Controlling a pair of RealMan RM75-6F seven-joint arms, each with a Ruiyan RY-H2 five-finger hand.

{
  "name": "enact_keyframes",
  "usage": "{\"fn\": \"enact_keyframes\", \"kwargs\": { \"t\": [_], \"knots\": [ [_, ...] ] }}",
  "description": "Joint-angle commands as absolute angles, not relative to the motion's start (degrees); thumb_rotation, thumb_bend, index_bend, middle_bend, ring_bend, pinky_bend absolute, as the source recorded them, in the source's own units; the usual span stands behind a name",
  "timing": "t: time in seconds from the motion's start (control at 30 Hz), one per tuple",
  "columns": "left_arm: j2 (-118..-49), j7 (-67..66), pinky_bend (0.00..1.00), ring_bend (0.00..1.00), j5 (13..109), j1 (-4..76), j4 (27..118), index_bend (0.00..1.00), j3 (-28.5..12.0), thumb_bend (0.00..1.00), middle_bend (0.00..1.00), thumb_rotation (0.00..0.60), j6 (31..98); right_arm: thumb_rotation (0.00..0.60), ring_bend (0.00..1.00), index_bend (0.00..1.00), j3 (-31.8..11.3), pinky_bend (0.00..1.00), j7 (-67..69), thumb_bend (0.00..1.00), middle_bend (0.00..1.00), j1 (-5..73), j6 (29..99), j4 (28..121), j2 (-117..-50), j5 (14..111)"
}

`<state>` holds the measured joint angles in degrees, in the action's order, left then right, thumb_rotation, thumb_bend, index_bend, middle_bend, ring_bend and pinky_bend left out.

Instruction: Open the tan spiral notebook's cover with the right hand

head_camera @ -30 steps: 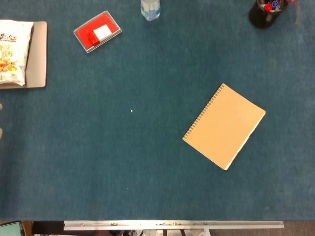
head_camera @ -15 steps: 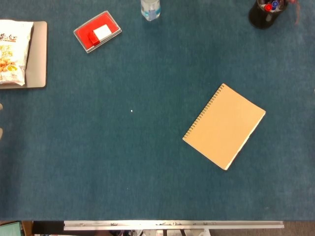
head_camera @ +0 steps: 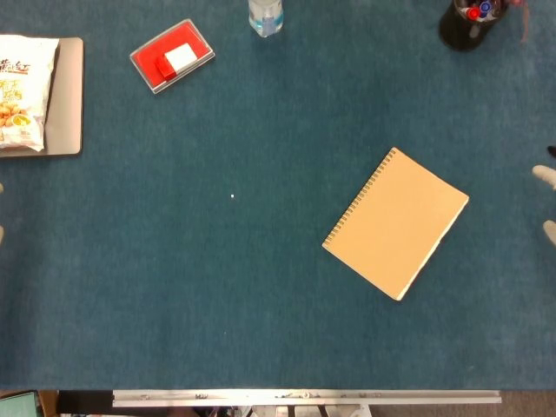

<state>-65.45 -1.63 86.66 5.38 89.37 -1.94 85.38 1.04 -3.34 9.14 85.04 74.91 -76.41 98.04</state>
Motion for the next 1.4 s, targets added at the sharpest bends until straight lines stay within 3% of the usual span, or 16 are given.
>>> {"fn": "enact_keyframes", "kwargs": {
  "t": [0.03,0.37,1.4],
  "knots": [
    [-65.49,-1.64,0.46,0.26,86.65,5.5,89.29,0.38,-1.93,0.22,0.27,0.6,85.14,0.6,0.04,0.21,1.77,0.15,-2.31,0.21,0.12,9.9,85.52,71.52,-78.54,100.02],
    [-65.33,-1.49,0.46,0.26,86.51,5.49,89.41,0.38,-1.87,0.22,0.27,0.6,84.97,0.6,0.04,0.17,3.94,0.13,0.08,0.21,0.1,12.44,84.95,64.25,-83.89,104.22],
    [-64.31,-0.08,0.46,0.26,86.61,4.83,89.8,0.38,-1.8,0.22,0.28,0.6,85.77,0.6,0.02,0.17,7.72,0.13,2.39,0.21,0.08,15.35,78.85,55.93,-94.55,104.25]
  ]
}}
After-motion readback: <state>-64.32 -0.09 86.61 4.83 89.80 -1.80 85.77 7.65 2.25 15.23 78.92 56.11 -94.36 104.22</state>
